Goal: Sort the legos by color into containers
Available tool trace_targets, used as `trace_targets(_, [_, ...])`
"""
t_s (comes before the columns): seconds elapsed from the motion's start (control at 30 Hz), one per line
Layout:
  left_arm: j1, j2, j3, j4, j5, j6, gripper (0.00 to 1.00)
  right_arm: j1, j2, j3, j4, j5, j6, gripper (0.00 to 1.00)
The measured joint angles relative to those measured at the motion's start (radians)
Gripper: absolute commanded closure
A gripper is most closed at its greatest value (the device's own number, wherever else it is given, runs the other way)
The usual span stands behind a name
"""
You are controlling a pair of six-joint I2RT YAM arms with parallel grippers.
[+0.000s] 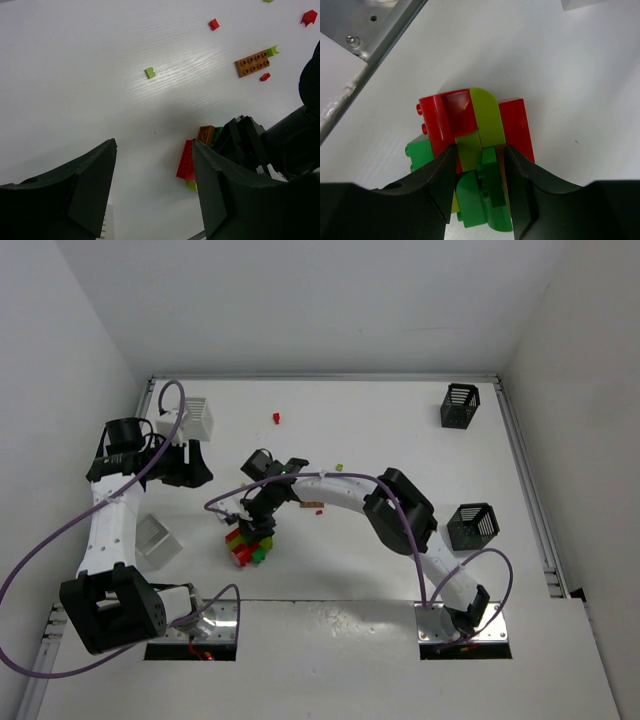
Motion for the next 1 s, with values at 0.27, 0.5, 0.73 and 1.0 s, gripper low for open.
trace_targets(0.27, [0.0, 0.002, -0.006, 0.004, 0.011, 0.004, 0.33, -0.02, 0.014, 0.018, -0.012, -0.003, -0.006, 0.89])
trace_targets(0.5, [0.0, 0.002, -0.012, 0.014, 0.05, 0.011, 0.34, -0.033, -0.027, -0.035, -0.005, 0.023, 0.022, 1.0])
trace_targets(0.73, [-0.009, -0.013, -0.012, 0.022, 0.18, 0.058, 0.33, -0.078, -0.335, -0.248, 0.019, 0.203, 0.227, 1.0])
trace_targets(1.0, [-0.308, -0.039, -0.042, 0.048, 0.307, 0.1, 0.33, -0.143, -0.758, -0.531, 0.208, 0.479, 0.38, 1.0])
